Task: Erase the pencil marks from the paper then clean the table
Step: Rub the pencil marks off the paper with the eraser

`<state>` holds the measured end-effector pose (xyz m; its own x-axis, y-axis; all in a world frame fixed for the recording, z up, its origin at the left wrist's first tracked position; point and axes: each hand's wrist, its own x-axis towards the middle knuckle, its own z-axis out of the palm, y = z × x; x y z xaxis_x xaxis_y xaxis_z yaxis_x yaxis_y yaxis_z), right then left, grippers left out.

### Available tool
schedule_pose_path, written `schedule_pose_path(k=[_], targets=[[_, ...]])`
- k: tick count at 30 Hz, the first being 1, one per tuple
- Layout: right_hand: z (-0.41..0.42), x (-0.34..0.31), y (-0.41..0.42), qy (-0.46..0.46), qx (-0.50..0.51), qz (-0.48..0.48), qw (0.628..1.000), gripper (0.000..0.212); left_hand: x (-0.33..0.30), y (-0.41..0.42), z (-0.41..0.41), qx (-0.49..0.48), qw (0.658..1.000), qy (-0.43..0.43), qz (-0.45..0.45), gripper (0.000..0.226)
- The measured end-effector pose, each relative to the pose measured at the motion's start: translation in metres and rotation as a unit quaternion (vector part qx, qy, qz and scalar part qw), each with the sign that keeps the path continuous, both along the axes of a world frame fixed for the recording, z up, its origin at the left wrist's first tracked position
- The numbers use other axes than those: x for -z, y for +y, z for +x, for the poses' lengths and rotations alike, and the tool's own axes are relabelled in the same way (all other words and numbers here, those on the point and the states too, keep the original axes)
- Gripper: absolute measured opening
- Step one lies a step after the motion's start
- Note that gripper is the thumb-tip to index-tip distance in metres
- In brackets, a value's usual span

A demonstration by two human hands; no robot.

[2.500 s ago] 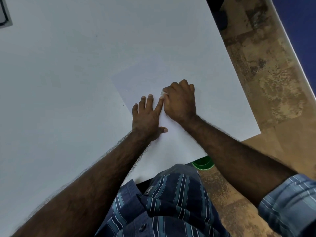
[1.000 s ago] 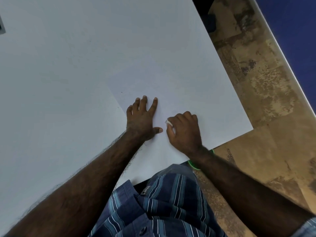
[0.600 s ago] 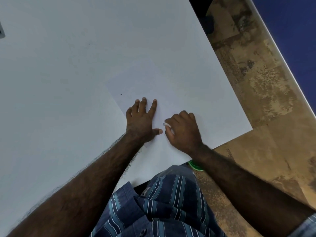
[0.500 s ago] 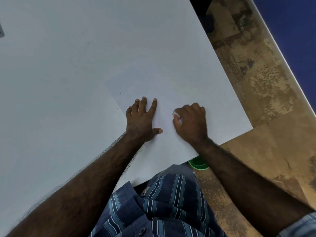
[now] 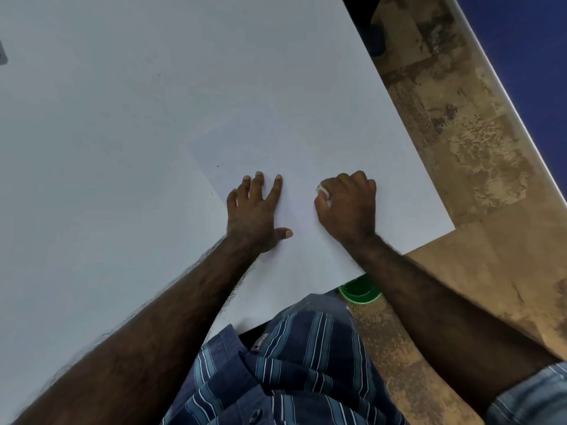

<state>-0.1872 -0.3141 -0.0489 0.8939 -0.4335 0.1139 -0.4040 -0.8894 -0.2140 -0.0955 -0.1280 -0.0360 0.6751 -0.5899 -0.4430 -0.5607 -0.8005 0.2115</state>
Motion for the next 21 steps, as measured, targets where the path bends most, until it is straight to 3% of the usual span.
schedule_pose_path(k=[6, 12, 18, 21], targets=[[-0.025, -0.002, 0.037, 0.012, -0.155, 0.028, 0.987, 0.020, 0.004, 0.000, 0.001, -0.003, 1.000, 0.005, 0.001, 0.120], [0.004, -0.002, 0.005, 0.002, 0.009, 0.019, 1.000, 0.012, 0.002, 0.000, 0.000, -0.004, 1.000, -0.002, -0.004, 0.119], [-0.017, -0.005, 0.038, 0.031, -0.185, 0.045, 0.981, 0.023, 0.003, 0.000, 0.000, -0.001, 1.000, 0.005, 0.001, 0.120], [-0.002, -0.001, 0.015, 0.018, -0.107, 0.013, 0.994, 0.019, 0.003, 0.000, 0.000, -0.003, 1.000, -0.004, 0.001, 0.120]])
